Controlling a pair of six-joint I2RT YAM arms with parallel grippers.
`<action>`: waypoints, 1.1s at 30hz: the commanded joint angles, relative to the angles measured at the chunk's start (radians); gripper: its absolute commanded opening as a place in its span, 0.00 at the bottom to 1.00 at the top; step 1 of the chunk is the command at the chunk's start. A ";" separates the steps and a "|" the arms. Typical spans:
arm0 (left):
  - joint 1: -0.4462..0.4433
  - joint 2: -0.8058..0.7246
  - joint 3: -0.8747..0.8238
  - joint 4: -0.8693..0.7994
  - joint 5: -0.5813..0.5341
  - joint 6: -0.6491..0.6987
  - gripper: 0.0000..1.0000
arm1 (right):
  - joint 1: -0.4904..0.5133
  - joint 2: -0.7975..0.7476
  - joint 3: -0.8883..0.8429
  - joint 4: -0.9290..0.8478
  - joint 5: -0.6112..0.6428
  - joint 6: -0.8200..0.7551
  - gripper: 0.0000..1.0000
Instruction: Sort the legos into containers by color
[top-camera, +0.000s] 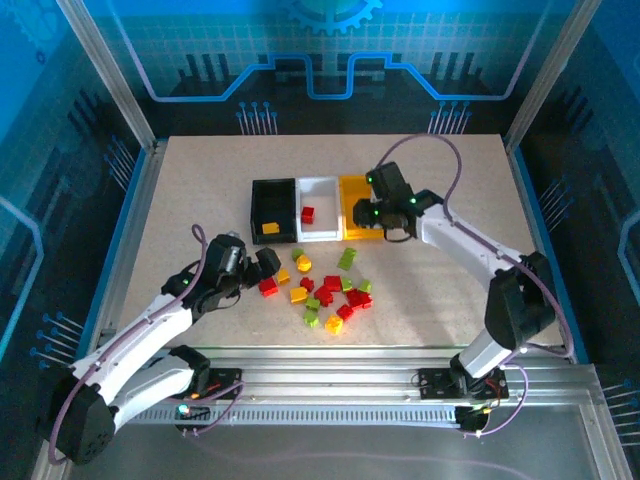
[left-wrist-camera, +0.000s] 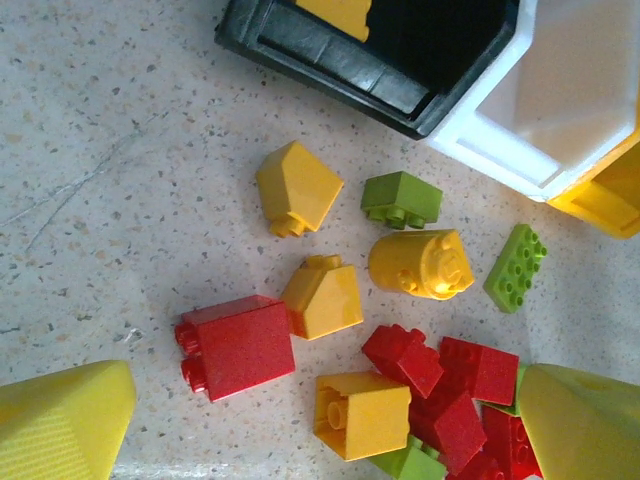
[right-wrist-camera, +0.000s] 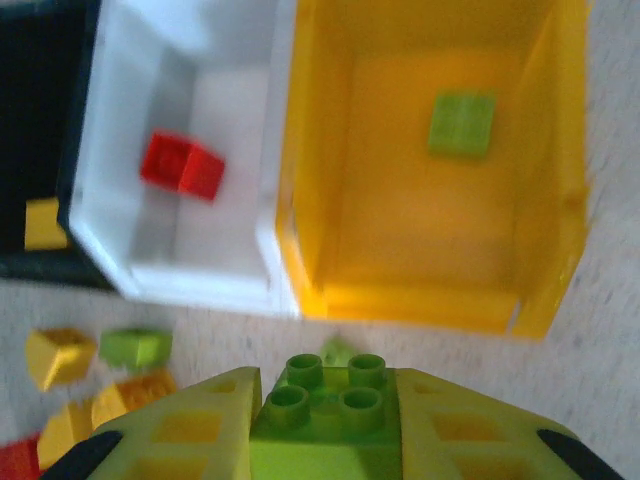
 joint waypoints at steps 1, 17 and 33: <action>0.002 0.005 -0.019 -0.004 0.007 -0.029 0.99 | -0.040 0.147 0.118 -0.058 0.048 -0.034 0.31; 0.011 -0.008 -0.016 -0.031 0.034 -0.008 0.99 | -0.067 0.415 0.443 -0.192 0.044 -0.016 0.66; 0.032 0.035 0.037 -0.052 0.064 0.042 0.99 | 0.099 -0.119 -0.172 -0.162 -0.035 -0.027 0.75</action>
